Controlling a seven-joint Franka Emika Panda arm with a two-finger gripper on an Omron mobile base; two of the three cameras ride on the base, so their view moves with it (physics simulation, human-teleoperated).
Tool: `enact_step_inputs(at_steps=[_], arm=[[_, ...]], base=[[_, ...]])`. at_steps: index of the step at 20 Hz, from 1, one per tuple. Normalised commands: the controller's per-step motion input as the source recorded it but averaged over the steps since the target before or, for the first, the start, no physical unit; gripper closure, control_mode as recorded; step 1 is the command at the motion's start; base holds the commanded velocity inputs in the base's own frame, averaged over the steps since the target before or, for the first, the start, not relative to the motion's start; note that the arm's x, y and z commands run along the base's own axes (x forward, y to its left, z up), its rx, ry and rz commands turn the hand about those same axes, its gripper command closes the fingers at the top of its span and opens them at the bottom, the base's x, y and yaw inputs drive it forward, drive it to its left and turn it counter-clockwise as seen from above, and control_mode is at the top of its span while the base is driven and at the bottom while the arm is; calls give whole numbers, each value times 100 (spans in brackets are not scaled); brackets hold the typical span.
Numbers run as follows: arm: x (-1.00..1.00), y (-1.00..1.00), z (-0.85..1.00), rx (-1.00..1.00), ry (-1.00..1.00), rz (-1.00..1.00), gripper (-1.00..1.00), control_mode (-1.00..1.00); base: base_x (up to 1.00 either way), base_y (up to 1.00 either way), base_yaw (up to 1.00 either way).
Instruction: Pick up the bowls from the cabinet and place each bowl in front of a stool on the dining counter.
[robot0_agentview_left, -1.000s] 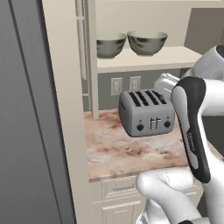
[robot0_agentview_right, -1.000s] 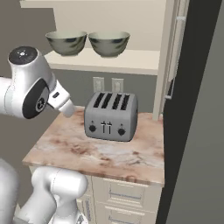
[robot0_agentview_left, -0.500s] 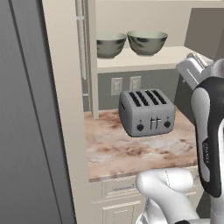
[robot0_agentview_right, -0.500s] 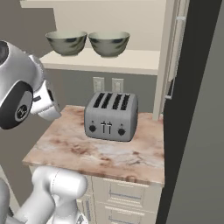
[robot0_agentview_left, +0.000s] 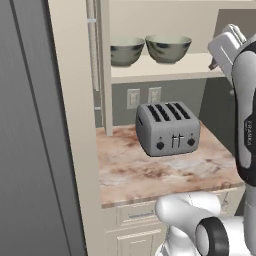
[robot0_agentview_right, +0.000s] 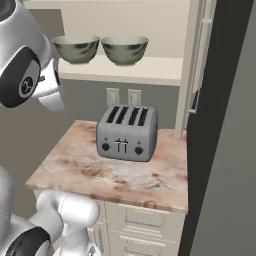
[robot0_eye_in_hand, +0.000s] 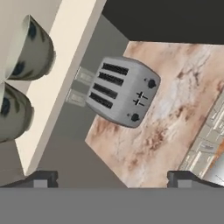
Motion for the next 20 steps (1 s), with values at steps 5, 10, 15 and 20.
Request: enact_step_inputs(at_steps=[5,10,15,20], arm=[[47,-7,0,17,0,15,-100,-100],[64,0,0,5,-3,0,-100,-100],[74,0,0,8,0,0,-100,-100],[76,-3,-2,4,0,-1,-100,-100]], base=[[0,0,0],[0,0,0],[0,0,0],[0,0,0]])
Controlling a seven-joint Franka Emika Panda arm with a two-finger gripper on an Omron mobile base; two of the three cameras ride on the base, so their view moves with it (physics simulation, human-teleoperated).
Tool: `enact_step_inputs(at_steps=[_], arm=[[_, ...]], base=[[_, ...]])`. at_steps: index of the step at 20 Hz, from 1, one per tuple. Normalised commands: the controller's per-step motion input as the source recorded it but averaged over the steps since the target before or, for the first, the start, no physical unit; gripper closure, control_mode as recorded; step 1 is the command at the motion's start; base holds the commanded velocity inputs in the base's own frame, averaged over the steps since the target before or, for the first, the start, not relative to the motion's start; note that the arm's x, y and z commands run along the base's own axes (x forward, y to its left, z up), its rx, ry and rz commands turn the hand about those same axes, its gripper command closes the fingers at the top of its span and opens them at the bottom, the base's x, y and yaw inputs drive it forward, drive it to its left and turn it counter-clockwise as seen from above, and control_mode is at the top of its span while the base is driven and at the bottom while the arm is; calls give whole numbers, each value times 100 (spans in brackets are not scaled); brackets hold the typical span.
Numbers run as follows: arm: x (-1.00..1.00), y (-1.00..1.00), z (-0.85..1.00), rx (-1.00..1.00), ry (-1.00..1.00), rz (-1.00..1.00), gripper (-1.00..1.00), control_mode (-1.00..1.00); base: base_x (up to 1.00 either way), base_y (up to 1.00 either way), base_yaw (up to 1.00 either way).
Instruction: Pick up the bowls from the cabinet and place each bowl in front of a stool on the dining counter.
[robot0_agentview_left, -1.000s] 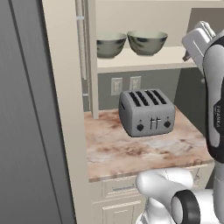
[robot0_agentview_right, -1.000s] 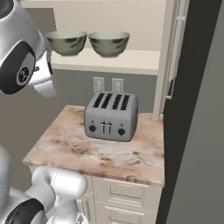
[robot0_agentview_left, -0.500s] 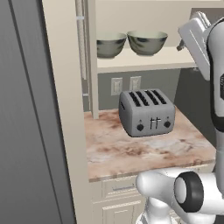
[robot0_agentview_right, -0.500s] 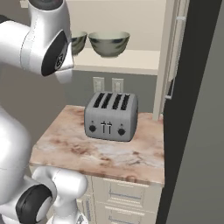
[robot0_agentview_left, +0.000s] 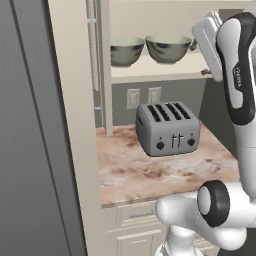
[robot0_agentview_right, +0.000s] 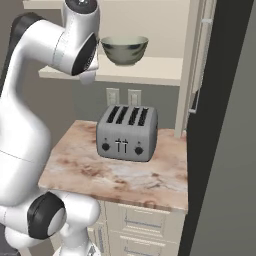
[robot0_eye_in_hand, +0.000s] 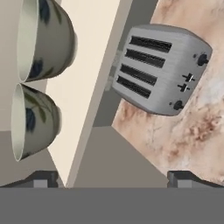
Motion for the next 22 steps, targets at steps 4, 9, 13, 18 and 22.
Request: enact_step_inputs(at_steps=[4,9,13,18,22], arm=[[62,-19,0,7,-2,-1,-100,-100],[40,-28,-2,10,-10,0,-100,-100],[47,-16,-2,7,-7,0,-100,-100],[69,0,-3,2,0,0,-100,-100],[54,0,-4,1,0,0,-100,-100]], base=[[0,0,0],[0,0,0],[0,0,0],[0,0,0],[0,0,0]])
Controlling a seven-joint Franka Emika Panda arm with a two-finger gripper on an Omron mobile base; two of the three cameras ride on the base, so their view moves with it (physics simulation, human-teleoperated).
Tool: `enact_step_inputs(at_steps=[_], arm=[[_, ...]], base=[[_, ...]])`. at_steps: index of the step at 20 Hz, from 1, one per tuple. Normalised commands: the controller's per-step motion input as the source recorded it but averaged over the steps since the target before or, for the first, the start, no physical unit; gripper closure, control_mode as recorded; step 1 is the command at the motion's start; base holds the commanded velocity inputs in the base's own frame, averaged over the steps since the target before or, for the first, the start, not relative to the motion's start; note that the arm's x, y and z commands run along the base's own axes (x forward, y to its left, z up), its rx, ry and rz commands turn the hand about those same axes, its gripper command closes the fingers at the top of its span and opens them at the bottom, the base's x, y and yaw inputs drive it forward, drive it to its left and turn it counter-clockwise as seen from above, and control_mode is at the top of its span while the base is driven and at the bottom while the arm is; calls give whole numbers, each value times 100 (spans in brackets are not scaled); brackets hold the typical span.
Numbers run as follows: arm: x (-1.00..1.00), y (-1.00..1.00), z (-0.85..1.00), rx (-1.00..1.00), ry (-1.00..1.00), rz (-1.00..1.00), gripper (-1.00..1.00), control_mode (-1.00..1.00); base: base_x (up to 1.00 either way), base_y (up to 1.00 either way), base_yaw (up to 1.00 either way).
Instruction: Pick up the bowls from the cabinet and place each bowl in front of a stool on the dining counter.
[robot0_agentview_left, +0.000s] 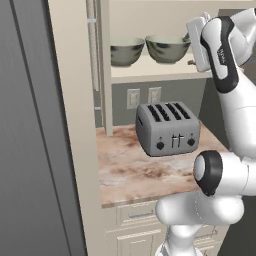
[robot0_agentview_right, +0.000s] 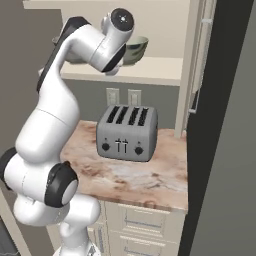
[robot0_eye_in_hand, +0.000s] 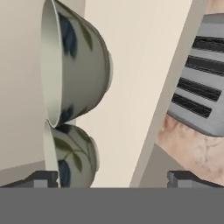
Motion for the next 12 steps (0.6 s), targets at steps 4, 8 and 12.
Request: enact_step_inputs(at_steps=[4,8,12], arm=[[53,0,0,3,0,0,-100,-100],[54,0,0,2,0,0,-100,-100],[49,0,-1,1,0,0,-100,-100]], base=[[0,0,0],[0,0,0],[0,0,0]])
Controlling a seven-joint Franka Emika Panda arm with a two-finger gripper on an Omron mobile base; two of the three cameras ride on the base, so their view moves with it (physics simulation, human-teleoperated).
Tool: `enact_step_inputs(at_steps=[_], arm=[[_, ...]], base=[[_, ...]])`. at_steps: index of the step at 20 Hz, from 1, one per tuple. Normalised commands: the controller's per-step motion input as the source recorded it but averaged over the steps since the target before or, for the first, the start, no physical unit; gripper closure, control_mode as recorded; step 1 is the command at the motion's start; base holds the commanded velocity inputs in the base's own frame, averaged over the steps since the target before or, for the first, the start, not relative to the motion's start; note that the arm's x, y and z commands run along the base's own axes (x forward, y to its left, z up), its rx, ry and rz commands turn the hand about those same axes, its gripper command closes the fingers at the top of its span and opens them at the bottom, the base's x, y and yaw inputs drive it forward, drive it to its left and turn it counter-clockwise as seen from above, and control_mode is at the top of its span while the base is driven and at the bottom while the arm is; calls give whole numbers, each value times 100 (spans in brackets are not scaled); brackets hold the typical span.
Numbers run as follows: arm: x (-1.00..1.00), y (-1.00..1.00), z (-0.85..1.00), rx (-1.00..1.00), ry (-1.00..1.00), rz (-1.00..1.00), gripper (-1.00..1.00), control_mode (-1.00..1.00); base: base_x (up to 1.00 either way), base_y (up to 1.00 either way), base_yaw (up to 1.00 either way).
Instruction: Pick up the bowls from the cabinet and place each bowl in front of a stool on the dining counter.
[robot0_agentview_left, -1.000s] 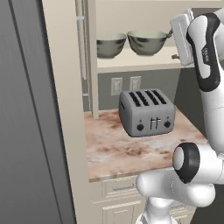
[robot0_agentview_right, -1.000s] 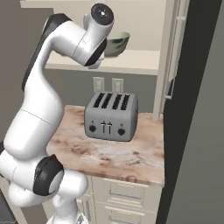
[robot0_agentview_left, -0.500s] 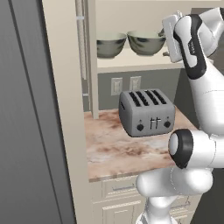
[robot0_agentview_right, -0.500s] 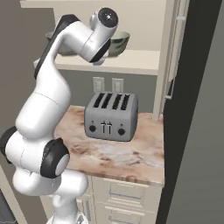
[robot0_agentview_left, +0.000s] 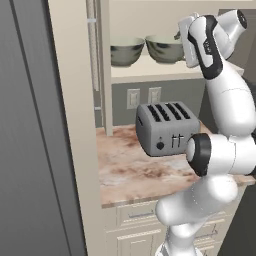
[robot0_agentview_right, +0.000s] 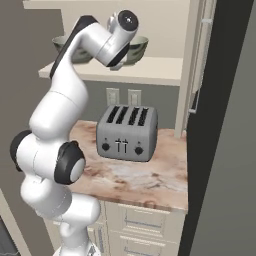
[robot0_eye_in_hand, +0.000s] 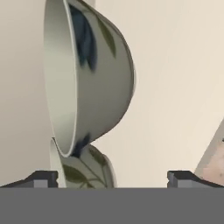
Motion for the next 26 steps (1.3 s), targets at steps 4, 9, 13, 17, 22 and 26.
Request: enact_step_inputs(at_steps=[4,9,13,17,22,26], arm=[[50,0,0,1,0,0,-100,-100],[49,0,-1,0,0,0,-100,-100],[41,0,-7,0,0,0,-100,-100],[35,0,-8,0,0,0,-100,-100],[22,0,-17,0,0,0,-100,-100],[0,0,-3,0,0,0,-100,-100]], base=[[0,0,0],[0,0,0],[0,0,0],[0,0,0],[0,0,0],[0,0,0]])
